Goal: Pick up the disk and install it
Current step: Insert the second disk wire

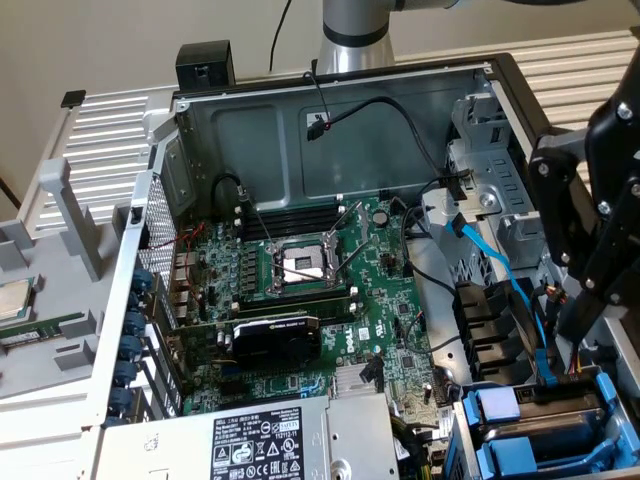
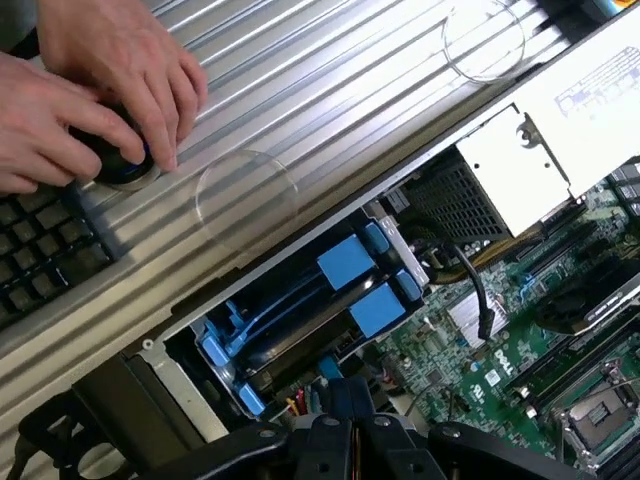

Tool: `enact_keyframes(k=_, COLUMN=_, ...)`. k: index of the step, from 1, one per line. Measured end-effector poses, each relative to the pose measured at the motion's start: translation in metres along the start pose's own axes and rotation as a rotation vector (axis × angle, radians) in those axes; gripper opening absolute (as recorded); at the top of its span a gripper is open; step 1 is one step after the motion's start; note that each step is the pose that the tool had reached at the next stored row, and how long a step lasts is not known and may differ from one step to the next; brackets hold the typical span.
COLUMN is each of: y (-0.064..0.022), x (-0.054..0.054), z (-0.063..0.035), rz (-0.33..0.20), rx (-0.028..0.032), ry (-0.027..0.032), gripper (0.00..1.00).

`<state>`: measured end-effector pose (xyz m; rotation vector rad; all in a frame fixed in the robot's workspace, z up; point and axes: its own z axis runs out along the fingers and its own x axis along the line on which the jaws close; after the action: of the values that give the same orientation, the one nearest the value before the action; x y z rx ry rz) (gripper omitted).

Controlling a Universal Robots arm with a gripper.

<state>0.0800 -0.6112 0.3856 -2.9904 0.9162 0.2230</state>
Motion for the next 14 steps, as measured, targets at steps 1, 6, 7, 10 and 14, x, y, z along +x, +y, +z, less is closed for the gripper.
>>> enact_keyframes(k=1, y=-0.0001, x=0.0001, z=0.0001, rz=-0.011, rx=0.0029, ry=-0.0007, gripper=0.11)
enact_keyframes(k=6, y=-0.0004, x=0.0005, z=-0.0001, rz=-0.051, rx=0.0365, ry=-0.0045, gripper=0.11)
enact_keyframes(k=7, y=-0.0004, x=0.0006, z=-0.0001, rz=-0.059, rx=0.0434, ry=-0.0048, gripper=0.11)
enact_keyframes(k=10, y=-0.0005, x=0.0006, z=-0.0002, rz=-0.085, rx=0.0604, ry=-0.0007, gripper=0.11)
enact_keyframes(k=14, y=-0.0006, x=0.0007, z=-0.0001, rz=-0.131, rx=0.0707, ry=0.0088, gripper=0.11)
